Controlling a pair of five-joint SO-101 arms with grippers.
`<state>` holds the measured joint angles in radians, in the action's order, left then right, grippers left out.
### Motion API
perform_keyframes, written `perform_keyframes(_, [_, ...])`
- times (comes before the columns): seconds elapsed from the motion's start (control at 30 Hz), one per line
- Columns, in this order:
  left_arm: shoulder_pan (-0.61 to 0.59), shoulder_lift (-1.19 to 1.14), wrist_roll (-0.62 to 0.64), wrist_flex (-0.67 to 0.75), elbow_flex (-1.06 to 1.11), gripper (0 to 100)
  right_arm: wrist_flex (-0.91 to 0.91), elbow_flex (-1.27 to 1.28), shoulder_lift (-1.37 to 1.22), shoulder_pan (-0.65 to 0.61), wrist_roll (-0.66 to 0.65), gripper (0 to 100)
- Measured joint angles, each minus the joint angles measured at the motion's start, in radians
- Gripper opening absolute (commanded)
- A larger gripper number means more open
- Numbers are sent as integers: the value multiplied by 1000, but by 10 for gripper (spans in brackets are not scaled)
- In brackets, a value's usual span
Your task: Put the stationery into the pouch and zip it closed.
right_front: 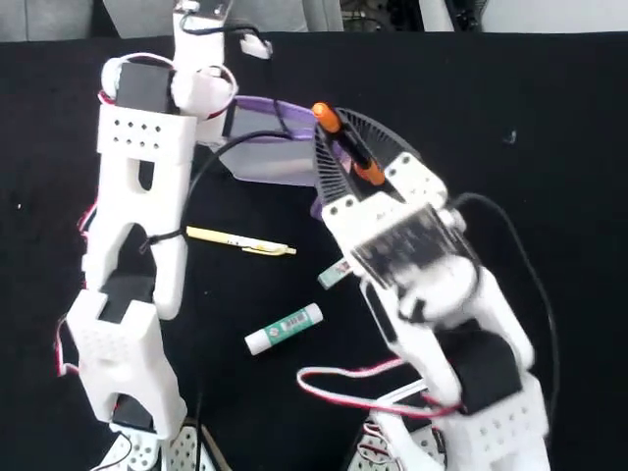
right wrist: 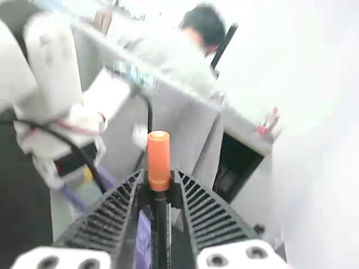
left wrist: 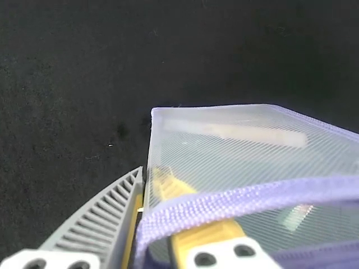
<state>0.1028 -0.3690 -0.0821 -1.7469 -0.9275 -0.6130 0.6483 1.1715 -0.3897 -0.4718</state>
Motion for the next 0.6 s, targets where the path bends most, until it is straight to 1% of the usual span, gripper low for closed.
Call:
perform_keyframes(0.17, [57, -5, 54, -6, -37, 29, 0, -3, 121, 3, 55, 11])
perform_keyframes(0.37, [94, -5, 68, -5, -48, 29, 0, -8, 229, -3, 133, 11])
perform_keyframes(0.5, [126, -5, 68, -6, -54, 29, 41, 2, 249, 0, 198, 11])
perform_keyframes(0.6, [158, -6, 72, -6, -54, 29, 103, 60, 292, -5, 287, 11])
